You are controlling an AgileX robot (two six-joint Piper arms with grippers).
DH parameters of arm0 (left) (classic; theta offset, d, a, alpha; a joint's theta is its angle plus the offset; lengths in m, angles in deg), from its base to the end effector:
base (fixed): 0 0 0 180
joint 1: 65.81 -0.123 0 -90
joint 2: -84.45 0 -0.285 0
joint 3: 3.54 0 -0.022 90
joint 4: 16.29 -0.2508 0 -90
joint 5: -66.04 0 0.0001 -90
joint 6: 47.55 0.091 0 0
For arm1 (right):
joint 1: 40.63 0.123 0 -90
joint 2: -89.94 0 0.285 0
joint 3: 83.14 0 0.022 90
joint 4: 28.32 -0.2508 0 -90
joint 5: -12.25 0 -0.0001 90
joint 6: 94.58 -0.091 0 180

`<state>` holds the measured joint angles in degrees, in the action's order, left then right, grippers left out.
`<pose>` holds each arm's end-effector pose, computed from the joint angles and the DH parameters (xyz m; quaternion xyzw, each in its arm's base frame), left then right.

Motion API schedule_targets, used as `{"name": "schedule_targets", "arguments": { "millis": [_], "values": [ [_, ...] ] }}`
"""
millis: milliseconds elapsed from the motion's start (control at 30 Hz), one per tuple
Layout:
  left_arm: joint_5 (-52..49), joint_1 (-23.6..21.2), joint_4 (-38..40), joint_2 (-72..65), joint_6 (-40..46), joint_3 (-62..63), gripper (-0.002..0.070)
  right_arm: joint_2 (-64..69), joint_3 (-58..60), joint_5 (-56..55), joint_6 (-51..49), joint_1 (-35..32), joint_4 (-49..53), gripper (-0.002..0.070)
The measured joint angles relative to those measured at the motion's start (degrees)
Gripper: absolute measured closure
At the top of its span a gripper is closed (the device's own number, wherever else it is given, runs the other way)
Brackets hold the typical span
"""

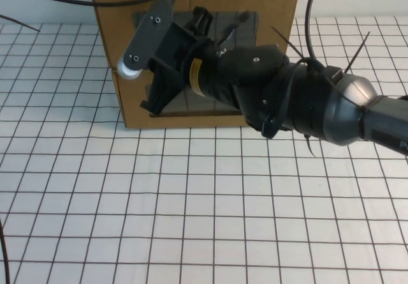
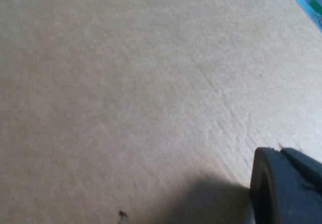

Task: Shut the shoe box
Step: Close the shoe box with your right arm

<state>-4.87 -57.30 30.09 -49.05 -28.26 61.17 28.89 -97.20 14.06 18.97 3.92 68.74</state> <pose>0.4568 -0.1313 0.3964 0.2144 0.8359 -0.3622 0.3522 0.3398 0.3304 0.3062 -0.4751 0.6331 0.0618 0.6080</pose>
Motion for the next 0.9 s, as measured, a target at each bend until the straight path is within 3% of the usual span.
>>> {"name": "schedule_targets", "arguments": {
  "millis": [233,667,900],
  "values": [
    [0.0,0.0,0.0,0.0,0.1,0.0,0.0680,0.0,1.3,5.4,0.1,-1.2,0.0,0.0689],
    [0.1,0.0,0.1,0.0,0.1,0.0,0.0680,0.3,0.3,-7.7,-0.6,-12.4,-0.2,0.0689],
    [0.3,0.0,0.2,0.0,0.1,0.0,0.0680,0.7,-0.5,-11.0,-4.2,-13.6,0.1,0.0690]
  ]
}}
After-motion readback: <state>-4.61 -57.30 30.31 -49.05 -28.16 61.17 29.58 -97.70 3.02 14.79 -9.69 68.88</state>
